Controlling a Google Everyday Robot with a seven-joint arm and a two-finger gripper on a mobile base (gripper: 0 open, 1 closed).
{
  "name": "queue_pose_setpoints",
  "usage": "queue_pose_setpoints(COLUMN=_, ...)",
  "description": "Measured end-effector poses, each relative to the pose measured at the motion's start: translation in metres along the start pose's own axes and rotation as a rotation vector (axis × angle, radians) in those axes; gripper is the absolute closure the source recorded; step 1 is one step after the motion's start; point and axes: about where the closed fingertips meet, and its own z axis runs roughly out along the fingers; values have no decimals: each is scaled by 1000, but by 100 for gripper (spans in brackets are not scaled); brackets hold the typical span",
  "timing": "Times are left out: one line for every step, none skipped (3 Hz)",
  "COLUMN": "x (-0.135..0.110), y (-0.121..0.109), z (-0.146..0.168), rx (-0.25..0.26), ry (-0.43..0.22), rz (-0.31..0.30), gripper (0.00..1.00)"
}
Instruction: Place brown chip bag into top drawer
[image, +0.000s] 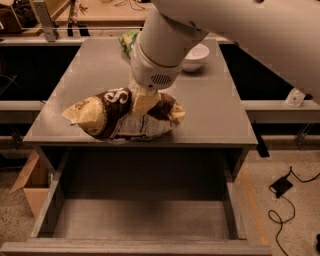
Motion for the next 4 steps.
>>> queue_pose_setpoints(x=3, y=15, z=-3, rx=-53, ry=19, rz=0, gripper=100)
queue_pose_setpoints(x=1, y=16, z=-9, rx=-49, ry=31, rz=-11, gripper=100)
queue_pose_setpoints(x=-1, y=46, z=-28, rx=-64, ry=132, rz=-14, gripper=100)
queue_pose_setpoints(x=-7, y=83, z=-54, rx=-54, ry=248, rz=28, gripper=100)
